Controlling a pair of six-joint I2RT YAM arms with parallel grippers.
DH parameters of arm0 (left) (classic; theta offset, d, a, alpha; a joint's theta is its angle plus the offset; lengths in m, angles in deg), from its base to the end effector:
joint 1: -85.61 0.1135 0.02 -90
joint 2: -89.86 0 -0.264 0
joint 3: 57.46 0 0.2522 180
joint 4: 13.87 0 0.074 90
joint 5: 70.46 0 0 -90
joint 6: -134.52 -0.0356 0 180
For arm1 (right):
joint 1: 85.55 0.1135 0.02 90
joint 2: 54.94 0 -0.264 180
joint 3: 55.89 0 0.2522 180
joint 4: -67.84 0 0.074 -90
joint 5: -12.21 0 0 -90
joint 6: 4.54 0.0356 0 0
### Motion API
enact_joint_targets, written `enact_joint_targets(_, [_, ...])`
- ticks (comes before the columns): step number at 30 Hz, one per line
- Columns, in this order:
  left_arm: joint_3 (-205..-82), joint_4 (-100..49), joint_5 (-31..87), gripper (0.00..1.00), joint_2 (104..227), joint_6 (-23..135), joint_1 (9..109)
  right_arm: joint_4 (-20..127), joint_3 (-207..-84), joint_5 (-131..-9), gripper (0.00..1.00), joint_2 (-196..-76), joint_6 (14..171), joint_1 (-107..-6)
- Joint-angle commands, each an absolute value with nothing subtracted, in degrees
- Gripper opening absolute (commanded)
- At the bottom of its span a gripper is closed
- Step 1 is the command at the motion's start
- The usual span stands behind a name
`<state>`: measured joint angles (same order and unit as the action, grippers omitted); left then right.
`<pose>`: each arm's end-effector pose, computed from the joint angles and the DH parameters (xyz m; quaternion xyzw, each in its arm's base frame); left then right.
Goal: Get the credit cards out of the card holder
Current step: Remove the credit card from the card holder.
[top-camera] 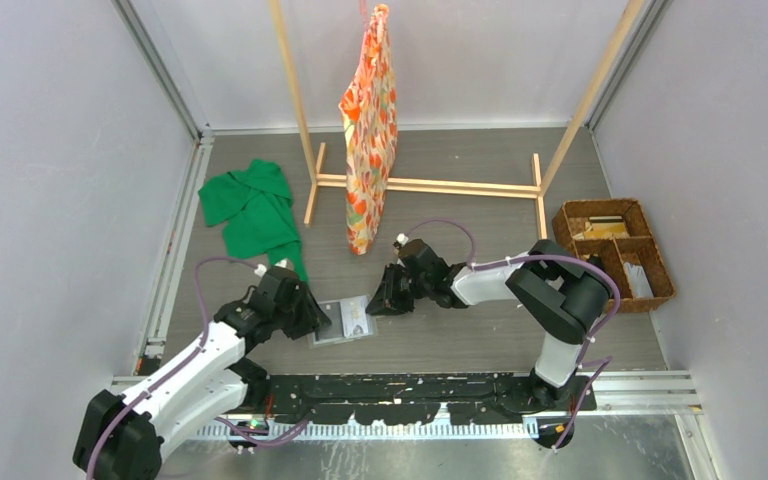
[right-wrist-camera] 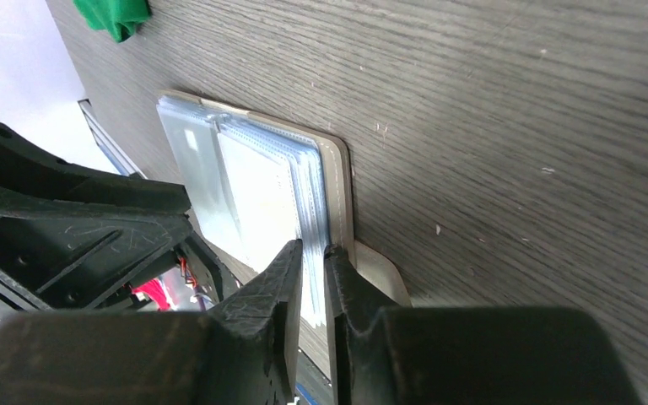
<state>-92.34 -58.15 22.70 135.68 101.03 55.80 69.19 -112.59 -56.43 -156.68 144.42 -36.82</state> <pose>0.1258 -0.0743 0.1650 -0.2122 0.9301 -0.2236 0.1999 0.2075 0.2561 0.1195 0.0080 0.9064 0.4125 0.0904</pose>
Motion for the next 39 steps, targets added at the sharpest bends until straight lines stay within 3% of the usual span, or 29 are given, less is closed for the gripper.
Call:
enact_joint_targets(1, [-91.8, -48.3, 29.4, 0.38, 136.2, 99.3, 56.2, 67.5, -112.0, -58.1, 0.22, -156.1, 143.1, -36.9])
enact_joint_targets(10, [-92.0, -35.8, 40.4, 0.38, 137.9, 99.6, 56.2, 67.8, -111.8, -58.3, 0.23, -155.5, 143.3, -36.9])
enact_joint_targets(23, [-96.3, -18.1, 50.4, 0.36, 155.6, 101.4, 56.1, 67.5, -109.4, -60.7, 0.3, -150.2, 144.2, -37.9])
enact_joint_targets(33, [-99.0, -37.3, 40.2, 0.35, 144.3, 99.0, 57.3, 58.9, -111.1, -66.0, 0.33, -140.9, 139.6, -38.1])
enact_joint_targets(39, [-93.2, -41.2, 38.5, 0.35, 139.5, 102.8, 58.5, 59.1, -117.0, -61.8, 0.32, -145.8, 137.5, -35.6])
